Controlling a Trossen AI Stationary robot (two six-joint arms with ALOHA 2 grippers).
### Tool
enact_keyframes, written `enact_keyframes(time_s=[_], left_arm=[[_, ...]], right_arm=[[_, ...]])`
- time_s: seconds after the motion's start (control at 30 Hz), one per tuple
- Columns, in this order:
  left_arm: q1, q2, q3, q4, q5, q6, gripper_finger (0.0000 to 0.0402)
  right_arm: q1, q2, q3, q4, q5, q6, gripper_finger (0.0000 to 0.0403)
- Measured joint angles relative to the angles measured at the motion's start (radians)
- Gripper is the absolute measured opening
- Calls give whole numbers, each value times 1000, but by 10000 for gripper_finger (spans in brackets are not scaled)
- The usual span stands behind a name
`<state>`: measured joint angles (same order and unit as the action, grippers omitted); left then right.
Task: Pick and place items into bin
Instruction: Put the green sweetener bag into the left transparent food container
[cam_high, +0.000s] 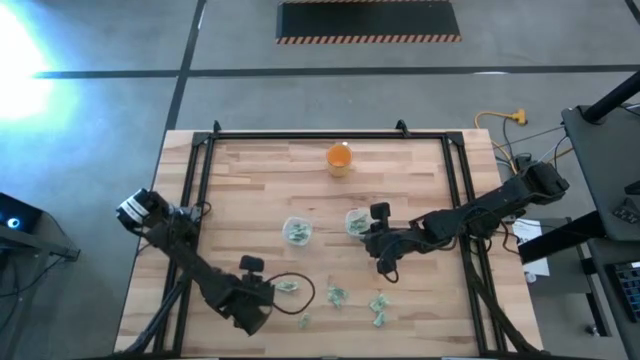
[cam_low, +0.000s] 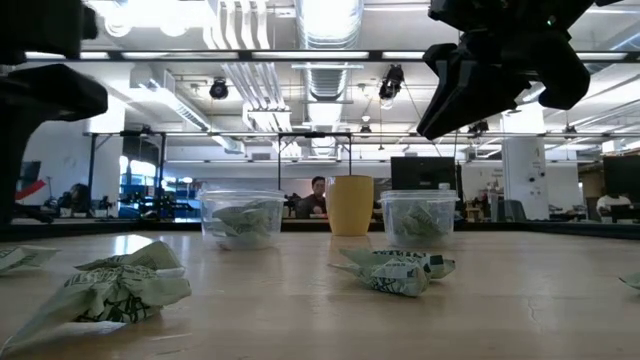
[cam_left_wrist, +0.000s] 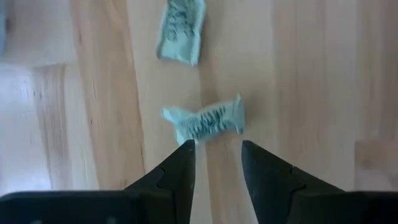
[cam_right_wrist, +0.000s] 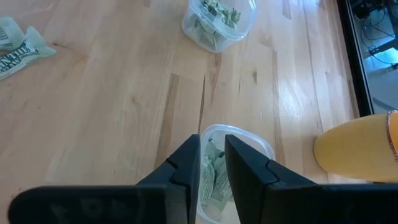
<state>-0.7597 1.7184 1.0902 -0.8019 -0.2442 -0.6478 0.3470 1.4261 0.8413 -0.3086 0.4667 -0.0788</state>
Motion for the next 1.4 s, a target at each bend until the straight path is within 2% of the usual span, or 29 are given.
enact_keyframes(time_s=[0.37,0.67,1.1,1.4], left_arm=[[-15,56,-17,-2,-75,112,114],[-18,84,-3,-3,-95,133,114],[-12,87,7,94,-226,131,114],[-13,69,30,88,-196,97,114]], right_arm=[[-1,0,0,6,0,-4,59],[-1,0,-4,7,0,-4,61],[-1,0,-6,10,0,-3,57],[-1,0,-6,10,0,-3,57]])
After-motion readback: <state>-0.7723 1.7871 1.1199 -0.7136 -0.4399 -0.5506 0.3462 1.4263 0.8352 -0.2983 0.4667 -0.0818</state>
